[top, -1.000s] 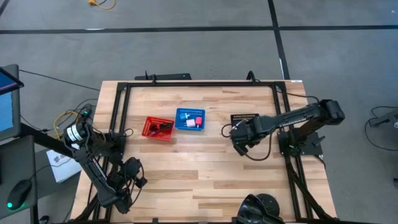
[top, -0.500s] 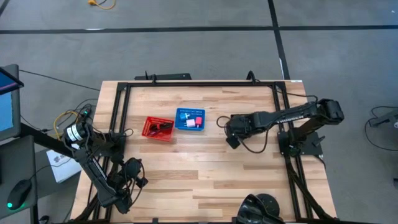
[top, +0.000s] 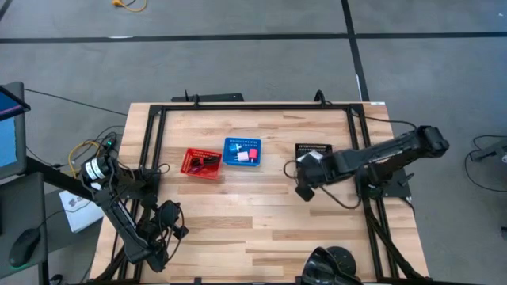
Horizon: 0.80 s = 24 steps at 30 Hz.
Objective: Pick and place items into bin
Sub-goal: Adjust the card reader box in the black bin
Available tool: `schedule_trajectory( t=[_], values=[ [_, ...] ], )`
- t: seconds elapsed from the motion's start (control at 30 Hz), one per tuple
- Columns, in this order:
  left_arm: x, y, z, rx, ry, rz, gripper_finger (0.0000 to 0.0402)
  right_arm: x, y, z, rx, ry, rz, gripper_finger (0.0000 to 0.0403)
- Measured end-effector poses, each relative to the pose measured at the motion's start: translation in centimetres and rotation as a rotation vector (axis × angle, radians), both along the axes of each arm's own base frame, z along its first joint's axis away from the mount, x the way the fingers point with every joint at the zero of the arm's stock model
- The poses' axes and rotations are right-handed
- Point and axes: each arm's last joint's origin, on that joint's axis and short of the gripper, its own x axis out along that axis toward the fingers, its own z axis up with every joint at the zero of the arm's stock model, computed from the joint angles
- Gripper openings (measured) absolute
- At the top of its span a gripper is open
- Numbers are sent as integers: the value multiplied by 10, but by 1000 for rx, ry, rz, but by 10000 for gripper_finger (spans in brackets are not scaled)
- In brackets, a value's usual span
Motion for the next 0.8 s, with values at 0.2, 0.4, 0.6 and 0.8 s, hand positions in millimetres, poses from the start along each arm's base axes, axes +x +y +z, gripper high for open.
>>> schedule_trajectory(
  t=[0.2,0.4,0.6,0.8],
  values=[
    [0,-1,0,-8,-5,1,0,-11,-1,-10,-33,160,-186,0],
    [0,-1,0,-8,-5,1,0,1,-14,-25,-33,221,-225,0],
    [0,0,0,1,0,1,0,14,-33,-40,-60,251,-178,0],
    [0,0,0,2,0,1,0,24,-60,-43,-126,195,-162,0]
  ],
)
